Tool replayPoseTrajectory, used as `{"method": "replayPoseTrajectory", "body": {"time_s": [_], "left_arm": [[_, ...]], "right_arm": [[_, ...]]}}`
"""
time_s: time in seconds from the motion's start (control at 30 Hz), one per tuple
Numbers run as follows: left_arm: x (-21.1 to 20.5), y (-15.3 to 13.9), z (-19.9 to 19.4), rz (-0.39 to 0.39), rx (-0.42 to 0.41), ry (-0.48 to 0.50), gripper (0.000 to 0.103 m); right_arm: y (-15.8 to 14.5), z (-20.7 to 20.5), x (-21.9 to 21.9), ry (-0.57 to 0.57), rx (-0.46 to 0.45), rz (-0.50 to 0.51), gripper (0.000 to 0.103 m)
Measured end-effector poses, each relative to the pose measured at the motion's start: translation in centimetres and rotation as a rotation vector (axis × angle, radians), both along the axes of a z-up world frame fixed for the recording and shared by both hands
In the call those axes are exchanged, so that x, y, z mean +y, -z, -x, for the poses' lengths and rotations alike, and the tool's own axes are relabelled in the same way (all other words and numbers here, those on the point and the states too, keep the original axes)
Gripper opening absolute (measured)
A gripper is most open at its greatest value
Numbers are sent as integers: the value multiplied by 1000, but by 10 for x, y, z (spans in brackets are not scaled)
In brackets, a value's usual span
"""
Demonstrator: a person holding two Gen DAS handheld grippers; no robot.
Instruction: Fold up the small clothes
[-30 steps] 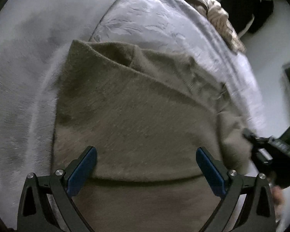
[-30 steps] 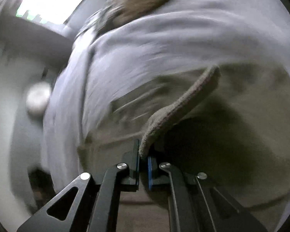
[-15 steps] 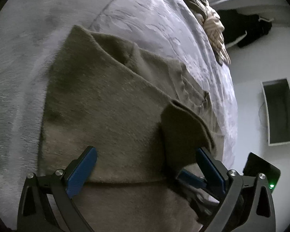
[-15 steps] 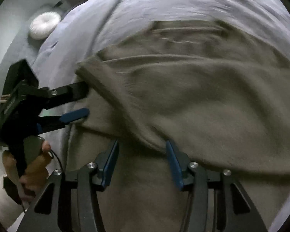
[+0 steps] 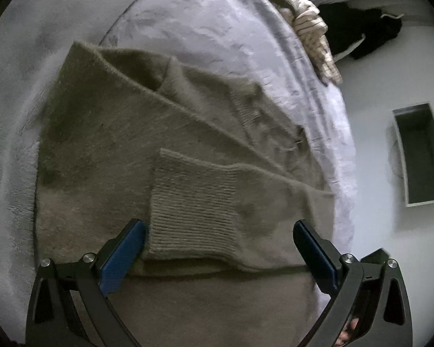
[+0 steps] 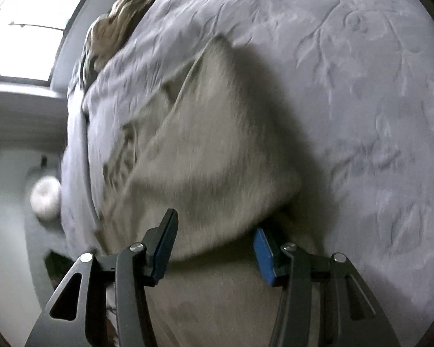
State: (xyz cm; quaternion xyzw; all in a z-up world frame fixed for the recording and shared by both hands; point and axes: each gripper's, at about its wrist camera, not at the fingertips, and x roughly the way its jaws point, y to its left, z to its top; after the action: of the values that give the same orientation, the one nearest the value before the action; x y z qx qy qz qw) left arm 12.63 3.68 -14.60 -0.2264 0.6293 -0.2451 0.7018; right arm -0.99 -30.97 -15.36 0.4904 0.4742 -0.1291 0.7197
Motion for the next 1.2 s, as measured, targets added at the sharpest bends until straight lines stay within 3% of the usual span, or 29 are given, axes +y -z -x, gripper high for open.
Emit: {"method": "replayPoseTrajectory", "body": {"time_s": [0.03,0.07,0.1,0.13,0.17,0.2,0.33,0.47,0.57,0.63,0.7,0.8,1.0,1.1,1.2], "left_arm": [[-2,1,-1,-17,0,6,100],[-5,1,-1,-43,-6,15,82],[-10,1,-2,-83,-11,39,54],[-10,2,-1,-119,-16,53,39],[-12,1,-1,-161,-21,66,14],[-13,0,0,-176,-27,76,7],[-8,-9,10,-182,-86,103,7],[-9,2,17,-226,-87,118,7],[-6,0,18,-238,-96,114,7],[-3,-3,18,-273,-109,123,7],[4,-9,19,-312,-123,133,7],[11,-25,21,-324,-164,150,7],[-7,-43,16,-353,-237,168,7],[-21,-36,13,-351,-224,162,7],[-33,-25,13,-355,-209,157,7]], "right_arm": [[-3,3,-7,-3,10,15,6],[-7,3,-10,-15,16,37,6],[-13,2,-11,-29,5,68,6],[-20,5,-17,-41,-3,85,6],[-22,3,-16,-55,-3,104,6],[-23,2,-17,-67,4,122,6],[-7,21,-29,-100,62,114,6],[-1,36,-28,-120,79,58,11],[-15,42,-21,-192,95,74,26],[-34,43,-16,-251,55,124,53],[-54,37,-25,-267,-10,190,63],[-52,22,-56,-187,-28,211,63],[7,-7,-100,-39,-15,9,62],[3,-21,-90,-111,2,21,8],[-28,-35,-67,-259,23,262,8]]}}
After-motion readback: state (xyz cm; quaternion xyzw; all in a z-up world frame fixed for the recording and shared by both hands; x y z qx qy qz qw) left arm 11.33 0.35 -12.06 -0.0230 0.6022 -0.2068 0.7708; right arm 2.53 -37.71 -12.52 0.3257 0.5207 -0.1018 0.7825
